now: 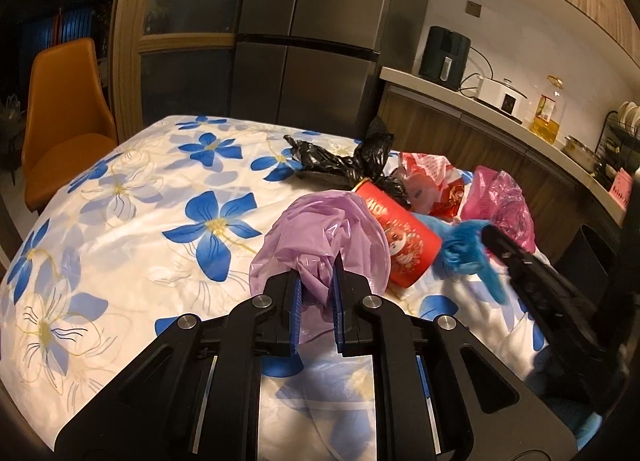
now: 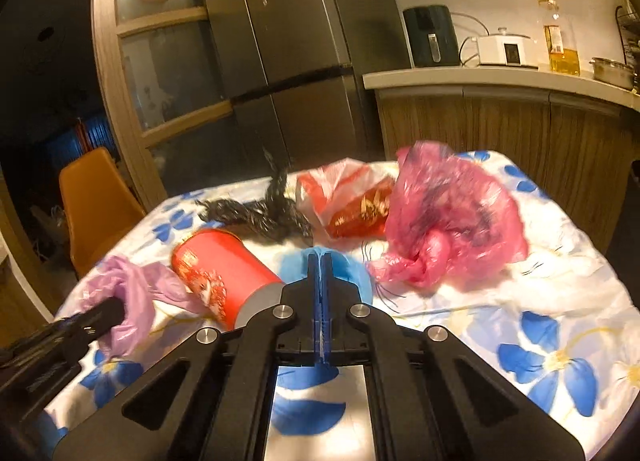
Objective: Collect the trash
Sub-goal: 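Grasp the lavender plastic bag with the left tool while the right tool grasps the blue glove, then lift the lavender bag and blue glove and carry both over the black bin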
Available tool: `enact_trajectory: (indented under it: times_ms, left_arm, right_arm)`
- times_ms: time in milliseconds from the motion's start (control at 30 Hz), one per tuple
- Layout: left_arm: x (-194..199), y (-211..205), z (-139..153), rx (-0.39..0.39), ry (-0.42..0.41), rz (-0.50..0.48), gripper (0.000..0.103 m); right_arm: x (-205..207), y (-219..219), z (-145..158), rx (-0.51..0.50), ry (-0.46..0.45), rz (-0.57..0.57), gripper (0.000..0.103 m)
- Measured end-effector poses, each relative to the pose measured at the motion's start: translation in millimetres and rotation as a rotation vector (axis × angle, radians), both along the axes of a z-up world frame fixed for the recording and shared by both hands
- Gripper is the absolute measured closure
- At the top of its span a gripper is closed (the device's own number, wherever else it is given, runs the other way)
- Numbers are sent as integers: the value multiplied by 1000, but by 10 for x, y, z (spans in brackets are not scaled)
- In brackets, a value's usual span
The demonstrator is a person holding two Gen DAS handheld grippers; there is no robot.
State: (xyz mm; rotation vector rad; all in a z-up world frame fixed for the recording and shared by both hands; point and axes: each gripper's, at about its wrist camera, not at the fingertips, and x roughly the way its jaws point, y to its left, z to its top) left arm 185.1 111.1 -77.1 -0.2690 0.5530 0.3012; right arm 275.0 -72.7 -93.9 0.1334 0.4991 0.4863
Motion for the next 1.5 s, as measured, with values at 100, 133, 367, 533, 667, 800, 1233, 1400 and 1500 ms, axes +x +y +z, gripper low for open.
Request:
enact_trajectory:
  times_ms: [100,133,367,533,667,800,1233,1400,1500]
  left_arm:
    - [-30,-51,38,-1,-8,-9,91]
    - [-35,-61,52,1,-10,-14,91]
    - [-139,-271,173,21,-34,-42,91]
    - [-210,-450,255,31,-49,-65,91]
    - [-234,-590,306,48,-59,-86,91]
    - [-246,-733,365,68,-67,-106,91]
    - [-116,-1229,516,103,-93,-185,91]
    - [-40,-1396,540,114,-97,-215,91]
    - [1,-1489,556,123,-99,-229,91]
  right_arm:
    - [-118,-114,119,27,-14,2,102]
    - [-186,-173,169,37,-26,0,102]
    - [-437,-418,356,68,-50,2,102]
    - [-599,-572,434,80,-59,-1,102]
    - [-729,-695,493,80,-81,-10,102]
    - [-802,-819,551,86,-96,-22,102]
    - [-884,-1213,715,106,-135,-67,102]
    - [-868,-1366,757,110,-147,-89,102]
    - [-857,-1443,774,111,-152,-102,102]
